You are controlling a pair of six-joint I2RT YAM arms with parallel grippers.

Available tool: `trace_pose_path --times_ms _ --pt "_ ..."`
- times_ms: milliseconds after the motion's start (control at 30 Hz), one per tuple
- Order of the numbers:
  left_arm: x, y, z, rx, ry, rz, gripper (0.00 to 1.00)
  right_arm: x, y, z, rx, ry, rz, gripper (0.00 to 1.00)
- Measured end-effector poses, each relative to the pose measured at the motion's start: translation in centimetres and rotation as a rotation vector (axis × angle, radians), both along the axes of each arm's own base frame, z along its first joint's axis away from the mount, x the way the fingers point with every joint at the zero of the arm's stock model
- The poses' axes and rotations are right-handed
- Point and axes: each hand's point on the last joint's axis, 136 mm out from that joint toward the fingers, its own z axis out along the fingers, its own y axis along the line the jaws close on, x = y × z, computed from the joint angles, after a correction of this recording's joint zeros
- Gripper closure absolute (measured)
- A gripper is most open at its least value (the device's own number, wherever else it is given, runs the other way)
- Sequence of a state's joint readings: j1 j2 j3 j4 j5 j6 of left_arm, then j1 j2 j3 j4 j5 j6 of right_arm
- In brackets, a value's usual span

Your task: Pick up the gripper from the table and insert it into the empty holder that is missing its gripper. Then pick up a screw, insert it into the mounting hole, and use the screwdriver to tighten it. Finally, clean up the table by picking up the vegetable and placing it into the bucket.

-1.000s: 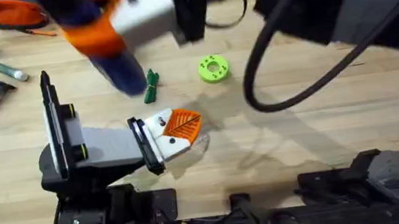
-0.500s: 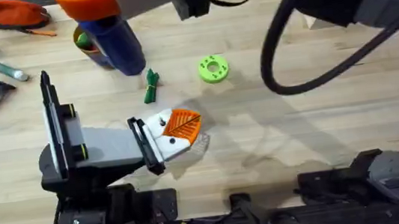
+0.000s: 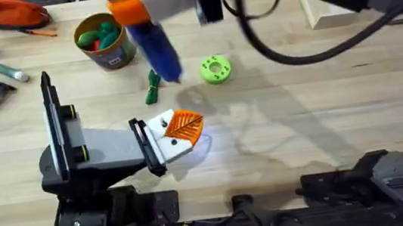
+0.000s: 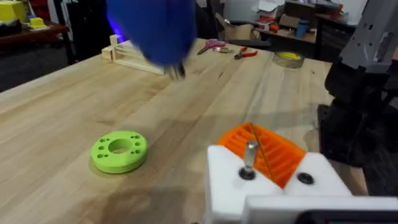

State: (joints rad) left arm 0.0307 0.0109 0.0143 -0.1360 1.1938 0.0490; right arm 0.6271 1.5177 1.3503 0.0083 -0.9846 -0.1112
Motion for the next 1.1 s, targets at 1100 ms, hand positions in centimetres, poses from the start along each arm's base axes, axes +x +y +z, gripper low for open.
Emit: trace_pose_path --times_ms 1100 --pt "0.0 0.0 0.0 0.000 0.000 0.000 0.995 9.8 -27.9 -17.3 -1.531 -0.096 -0.502 0.980"
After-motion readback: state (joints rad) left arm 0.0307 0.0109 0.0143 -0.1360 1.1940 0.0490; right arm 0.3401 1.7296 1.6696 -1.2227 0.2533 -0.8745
